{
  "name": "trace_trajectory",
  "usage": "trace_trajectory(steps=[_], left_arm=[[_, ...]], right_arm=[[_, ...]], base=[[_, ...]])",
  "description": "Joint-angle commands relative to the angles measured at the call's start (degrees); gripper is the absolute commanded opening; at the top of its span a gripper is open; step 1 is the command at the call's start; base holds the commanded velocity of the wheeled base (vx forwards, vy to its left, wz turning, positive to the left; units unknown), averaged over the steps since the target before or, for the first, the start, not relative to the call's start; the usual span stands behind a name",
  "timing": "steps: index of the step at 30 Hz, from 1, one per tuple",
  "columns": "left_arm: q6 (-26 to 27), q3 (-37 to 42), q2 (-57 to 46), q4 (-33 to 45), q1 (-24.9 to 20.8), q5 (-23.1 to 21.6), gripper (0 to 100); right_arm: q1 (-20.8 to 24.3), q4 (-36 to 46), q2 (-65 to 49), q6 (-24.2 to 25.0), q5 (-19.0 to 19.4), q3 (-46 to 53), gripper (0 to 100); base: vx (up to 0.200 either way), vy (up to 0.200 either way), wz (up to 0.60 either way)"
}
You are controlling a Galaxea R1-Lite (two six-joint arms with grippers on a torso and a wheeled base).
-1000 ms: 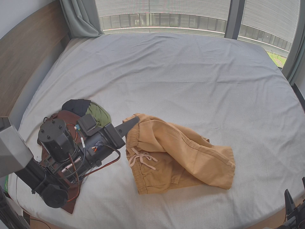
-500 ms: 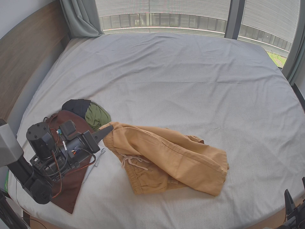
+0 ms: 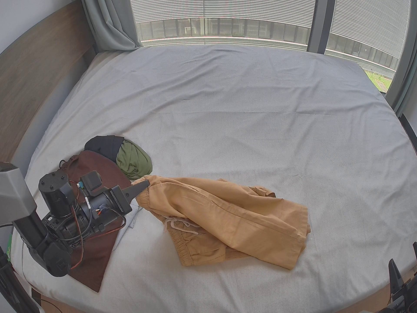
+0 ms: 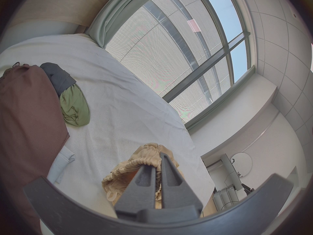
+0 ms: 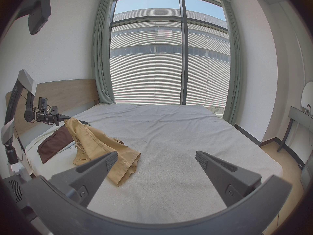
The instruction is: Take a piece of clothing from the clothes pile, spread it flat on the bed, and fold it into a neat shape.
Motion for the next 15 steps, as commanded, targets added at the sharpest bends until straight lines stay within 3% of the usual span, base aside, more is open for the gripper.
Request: trace_trajectory(steps=[1,15], left_arm=[[0.04,-0.63,1.48,-0.01,0.94,-0.11,0],[0.12,-1.34,2.27,-0.01,2.34,-0.11,0]], right_arm=[[0.01,0.00,-0.84,-0.09,0.01,0.92,100],[0.01,0.00,-0.93,-0.44,0.01,0.92,100]], base=[[0.000,0.000,0.00],[0.000,0.000,0.00]])
